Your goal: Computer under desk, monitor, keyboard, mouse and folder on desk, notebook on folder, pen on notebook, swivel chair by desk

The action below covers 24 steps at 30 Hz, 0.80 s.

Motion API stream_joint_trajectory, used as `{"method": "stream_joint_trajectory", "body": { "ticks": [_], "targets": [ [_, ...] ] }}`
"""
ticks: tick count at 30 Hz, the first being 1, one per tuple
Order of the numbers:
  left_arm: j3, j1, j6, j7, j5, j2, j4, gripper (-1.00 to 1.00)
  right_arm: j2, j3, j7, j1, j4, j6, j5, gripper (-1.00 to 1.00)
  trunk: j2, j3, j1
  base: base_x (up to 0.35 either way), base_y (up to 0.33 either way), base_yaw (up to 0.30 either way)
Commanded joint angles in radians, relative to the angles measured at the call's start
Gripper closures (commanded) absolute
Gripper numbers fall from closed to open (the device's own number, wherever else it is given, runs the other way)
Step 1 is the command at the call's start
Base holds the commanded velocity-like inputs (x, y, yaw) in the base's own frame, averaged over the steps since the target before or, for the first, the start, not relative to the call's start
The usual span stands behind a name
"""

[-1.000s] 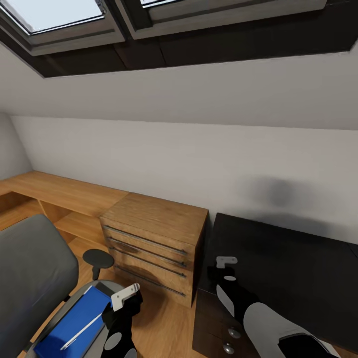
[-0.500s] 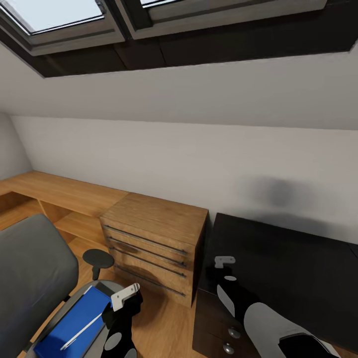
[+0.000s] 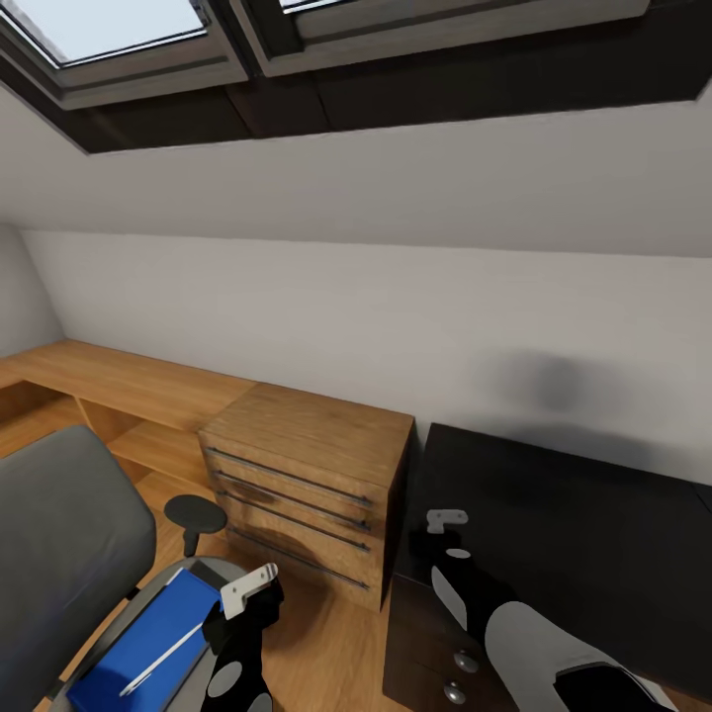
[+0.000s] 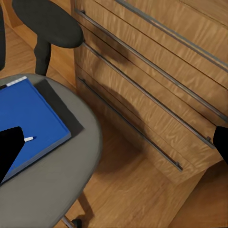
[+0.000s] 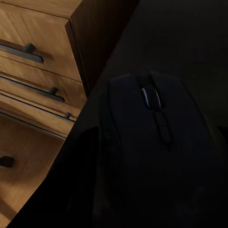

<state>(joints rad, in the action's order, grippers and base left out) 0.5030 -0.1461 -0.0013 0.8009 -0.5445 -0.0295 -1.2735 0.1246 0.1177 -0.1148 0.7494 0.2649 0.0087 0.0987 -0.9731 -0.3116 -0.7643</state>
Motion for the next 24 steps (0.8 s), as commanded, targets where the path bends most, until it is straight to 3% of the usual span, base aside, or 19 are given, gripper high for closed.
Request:
{"method": "stream_joint_trajectory", "body": {
  "ticks": [1,18,24],
  "targets": [
    [0.003,-0.001,0.0,0.007,-0.005,-0.001,-0.001,-1.0,0.0,0.008,-0.003,0.001,0.0,0.001,0.012,1.0,-0.008,-0.004,-0.004,0.0,0.0,0.0],
    [0.003,-0.001,0.0,0.007,-0.005,-0.001,-0.001,-1.0,0.0,0.008,-0.004,0.001,0.0,0.001,0.012,1.0,-0.127,-0.058,-0.069,0.0,0.0,0.0],
    [0.003,-0.001,0.0,0.006,-0.006,-0.001,-0.001,-1.0,0.0,0.008,-0.004,0.001,0.0,0.001,0.012,1.0,-0.127,-0.058,-0.069,0.0,0.0,0.0]
  ]
}}
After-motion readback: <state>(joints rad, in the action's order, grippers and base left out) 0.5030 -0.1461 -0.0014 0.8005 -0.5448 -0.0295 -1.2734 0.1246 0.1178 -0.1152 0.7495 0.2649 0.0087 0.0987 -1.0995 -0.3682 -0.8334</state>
